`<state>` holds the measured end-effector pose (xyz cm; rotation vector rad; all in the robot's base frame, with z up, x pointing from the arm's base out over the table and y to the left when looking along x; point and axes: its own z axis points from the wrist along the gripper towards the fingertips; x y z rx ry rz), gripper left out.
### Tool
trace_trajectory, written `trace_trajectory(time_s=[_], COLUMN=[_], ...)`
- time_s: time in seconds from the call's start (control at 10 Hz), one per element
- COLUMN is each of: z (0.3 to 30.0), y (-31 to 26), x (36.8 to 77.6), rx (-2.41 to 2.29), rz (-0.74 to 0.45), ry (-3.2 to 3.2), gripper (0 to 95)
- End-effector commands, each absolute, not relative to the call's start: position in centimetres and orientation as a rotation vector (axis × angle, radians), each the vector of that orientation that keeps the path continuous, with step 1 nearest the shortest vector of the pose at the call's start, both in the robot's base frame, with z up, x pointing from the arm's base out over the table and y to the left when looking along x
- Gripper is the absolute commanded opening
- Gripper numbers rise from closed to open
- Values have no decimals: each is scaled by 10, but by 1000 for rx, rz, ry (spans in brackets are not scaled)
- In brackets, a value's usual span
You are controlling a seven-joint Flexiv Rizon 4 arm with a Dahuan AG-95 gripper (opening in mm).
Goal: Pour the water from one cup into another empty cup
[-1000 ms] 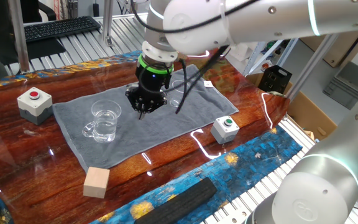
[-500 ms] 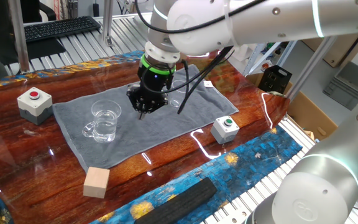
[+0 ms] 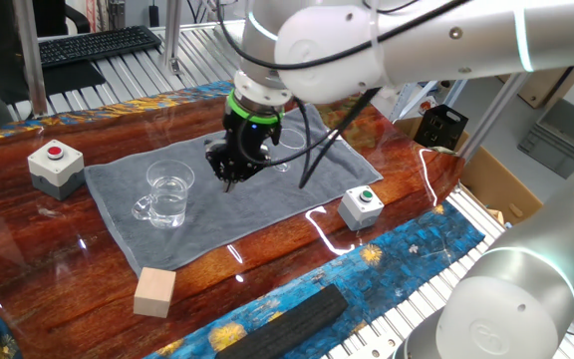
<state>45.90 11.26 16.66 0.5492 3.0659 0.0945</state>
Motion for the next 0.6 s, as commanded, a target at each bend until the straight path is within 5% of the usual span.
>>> trace_trajectory(time_s=[0.1,0.6], z=[167,167], y=[112,112], x=[457,457], rx=[441,446], rz=[27,-55], ry=[3098,3085], gripper=[0,0])
